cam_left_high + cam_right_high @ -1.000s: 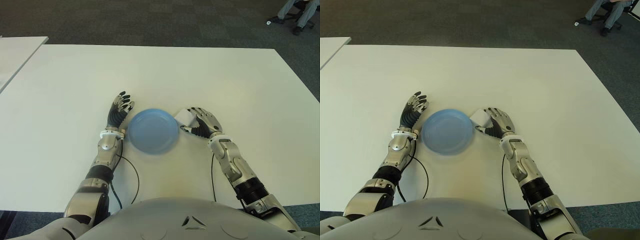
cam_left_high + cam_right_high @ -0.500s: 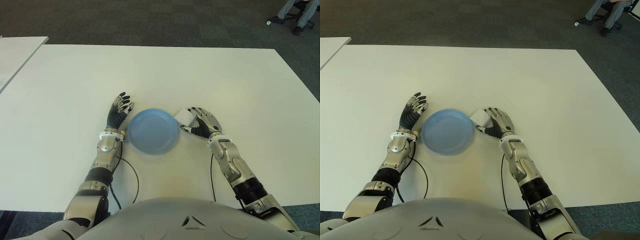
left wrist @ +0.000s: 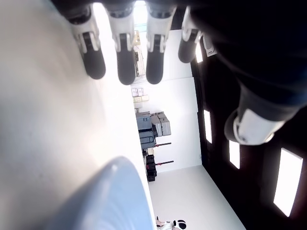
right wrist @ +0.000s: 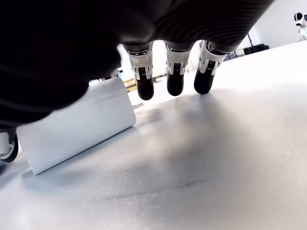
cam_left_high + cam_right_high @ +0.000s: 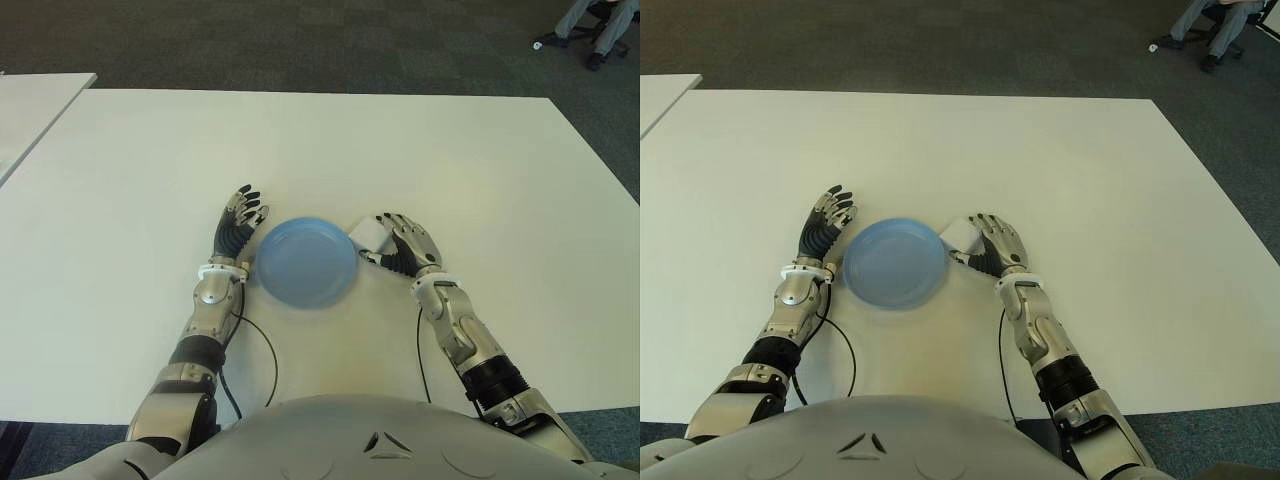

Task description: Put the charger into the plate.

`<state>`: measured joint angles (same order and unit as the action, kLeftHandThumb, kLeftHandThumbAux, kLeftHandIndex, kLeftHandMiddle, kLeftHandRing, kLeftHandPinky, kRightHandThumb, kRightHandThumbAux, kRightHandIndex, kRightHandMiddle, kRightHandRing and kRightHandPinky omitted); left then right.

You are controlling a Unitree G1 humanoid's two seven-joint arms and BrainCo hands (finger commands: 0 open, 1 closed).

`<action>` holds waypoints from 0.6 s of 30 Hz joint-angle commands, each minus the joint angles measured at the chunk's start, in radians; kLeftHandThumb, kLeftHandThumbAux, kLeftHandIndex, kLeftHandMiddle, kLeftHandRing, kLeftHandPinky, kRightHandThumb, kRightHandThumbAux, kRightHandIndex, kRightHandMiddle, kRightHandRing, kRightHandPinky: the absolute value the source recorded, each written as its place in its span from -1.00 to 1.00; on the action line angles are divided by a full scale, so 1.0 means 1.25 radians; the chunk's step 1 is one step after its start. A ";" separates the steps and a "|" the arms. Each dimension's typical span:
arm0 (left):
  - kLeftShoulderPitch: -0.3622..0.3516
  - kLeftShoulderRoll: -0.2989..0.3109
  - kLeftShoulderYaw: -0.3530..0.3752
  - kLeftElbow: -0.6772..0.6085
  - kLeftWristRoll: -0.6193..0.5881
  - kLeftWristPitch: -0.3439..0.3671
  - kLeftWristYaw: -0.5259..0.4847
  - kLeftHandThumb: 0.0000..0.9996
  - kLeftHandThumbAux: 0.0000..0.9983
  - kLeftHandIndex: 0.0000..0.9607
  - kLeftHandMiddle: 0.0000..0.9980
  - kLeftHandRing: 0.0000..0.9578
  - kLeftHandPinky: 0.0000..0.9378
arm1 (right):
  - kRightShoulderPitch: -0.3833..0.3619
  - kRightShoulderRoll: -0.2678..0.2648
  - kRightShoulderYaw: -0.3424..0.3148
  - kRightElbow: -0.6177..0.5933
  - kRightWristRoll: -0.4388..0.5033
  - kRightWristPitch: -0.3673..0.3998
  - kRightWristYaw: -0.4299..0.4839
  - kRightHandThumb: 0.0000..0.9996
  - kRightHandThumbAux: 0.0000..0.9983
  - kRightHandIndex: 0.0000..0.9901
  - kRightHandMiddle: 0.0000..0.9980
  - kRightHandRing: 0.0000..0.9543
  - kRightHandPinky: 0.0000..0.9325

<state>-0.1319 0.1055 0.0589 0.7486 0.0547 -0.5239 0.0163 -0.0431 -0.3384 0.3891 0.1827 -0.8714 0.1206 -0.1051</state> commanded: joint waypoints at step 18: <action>0.042 -0.005 -0.004 0.019 0.005 0.045 0.002 -1.00 0.08 -0.72 -0.57 -0.56 -0.57 | -0.015 0.019 0.007 0.045 0.001 -0.010 -0.101 -0.18 -0.11 -0.70 -0.58 -0.37 0.24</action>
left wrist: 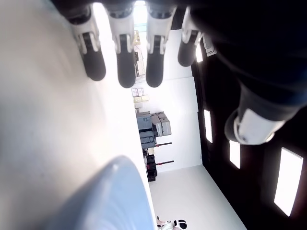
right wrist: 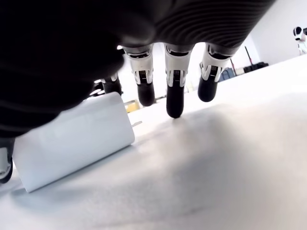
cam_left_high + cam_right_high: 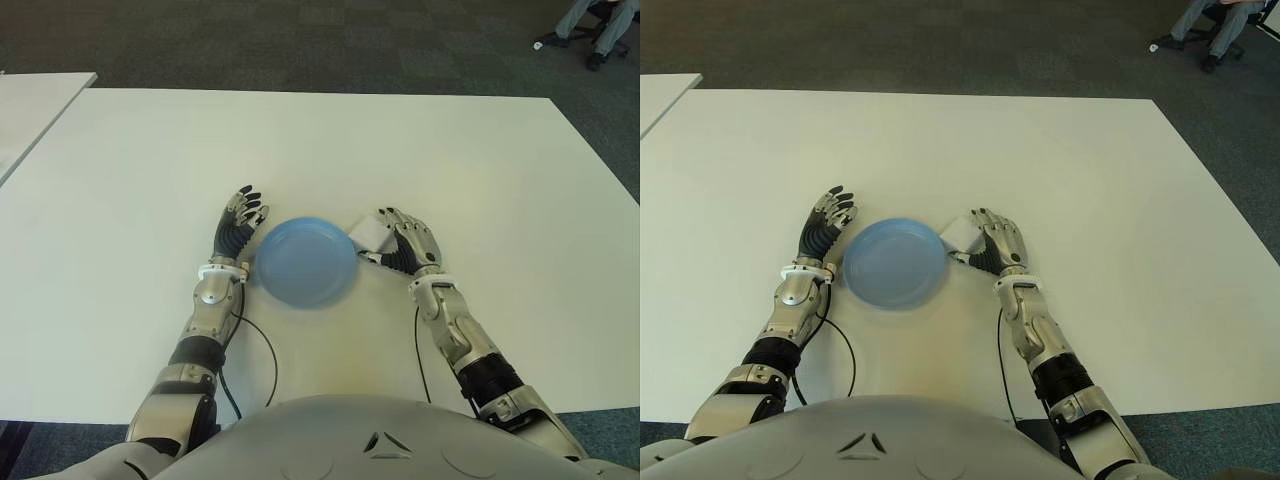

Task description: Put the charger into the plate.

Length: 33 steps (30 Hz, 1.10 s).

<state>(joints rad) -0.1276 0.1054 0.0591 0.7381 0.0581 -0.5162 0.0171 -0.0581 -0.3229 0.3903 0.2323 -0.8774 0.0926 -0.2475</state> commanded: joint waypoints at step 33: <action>0.032 -0.019 -0.009 0.026 0.010 0.020 0.024 -1.00 0.10 -0.61 -0.48 -0.47 -0.51 | -0.041 -0.006 0.021 -0.045 -0.041 0.109 0.056 0.45 0.41 -0.11 0.69 0.76 0.84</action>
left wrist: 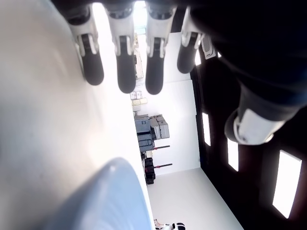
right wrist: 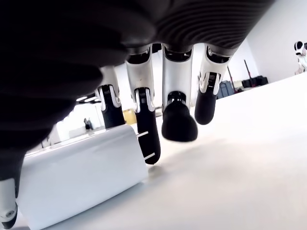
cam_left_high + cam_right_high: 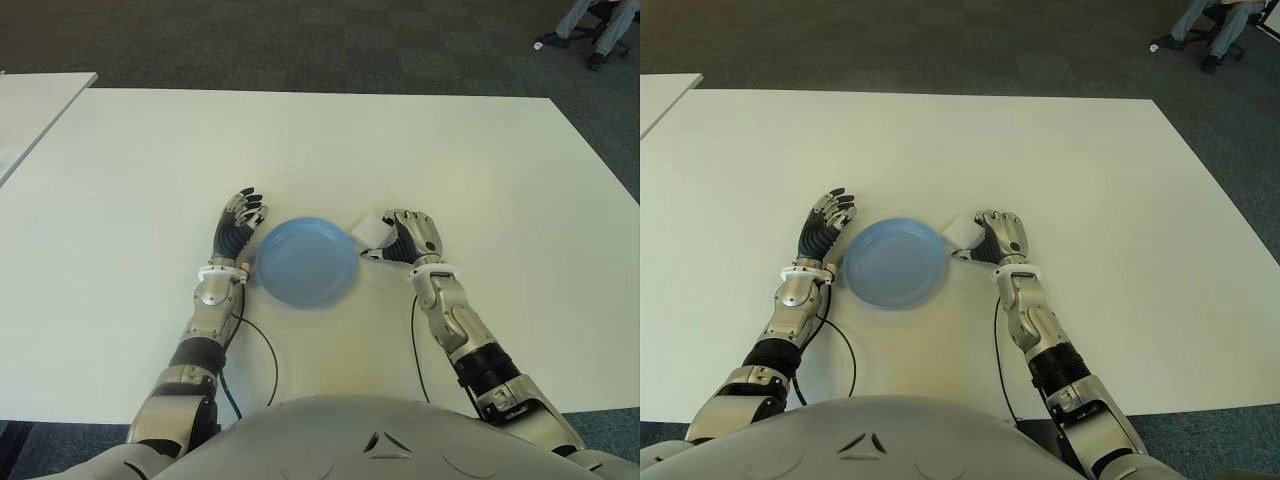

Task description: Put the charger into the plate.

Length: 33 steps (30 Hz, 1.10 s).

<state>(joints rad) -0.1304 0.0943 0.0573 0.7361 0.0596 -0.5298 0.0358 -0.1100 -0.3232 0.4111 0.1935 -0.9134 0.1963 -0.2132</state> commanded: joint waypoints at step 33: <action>0.012 -0.010 -0.005 0.083 0.007 -0.020 0.006 -1.00 0.14 -0.59 -0.43 -0.39 -0.42 | -0.013 -0.044 -0.046 -0.111 -0.012 0.082 0.057 0.45 0.41 -0.11 0.66 0.73 0.82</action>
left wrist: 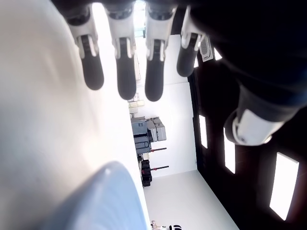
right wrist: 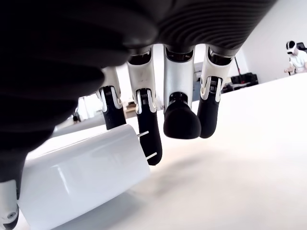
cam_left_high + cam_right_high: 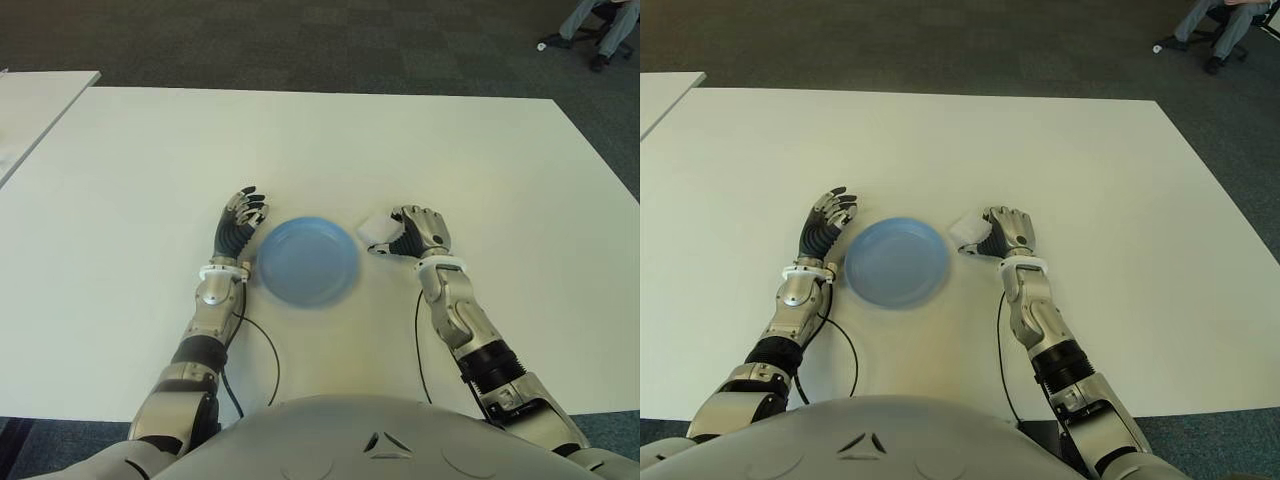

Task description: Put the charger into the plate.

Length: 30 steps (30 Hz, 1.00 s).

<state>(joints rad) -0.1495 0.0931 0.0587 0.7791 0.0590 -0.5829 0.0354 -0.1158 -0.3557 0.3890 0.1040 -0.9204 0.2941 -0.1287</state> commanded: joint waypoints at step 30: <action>-0.016 -0.011 -0.002 0.132 -0.001 0.018 -0.001 -1.00 0.15 -0.58 -0.44 -0.40 -0.39 | -0.025 0.023 -0.072 -0.302 -0.019 -0.017 0.012 0.47 0.42 -0.11 0.70 0.76 0.81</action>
<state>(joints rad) -0.2117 0.0917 0.0599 0.8838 0.0579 -0.6106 0.0355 -0.1375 -0.3329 0.2961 -0.2592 -0.9436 0.2905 -0.1334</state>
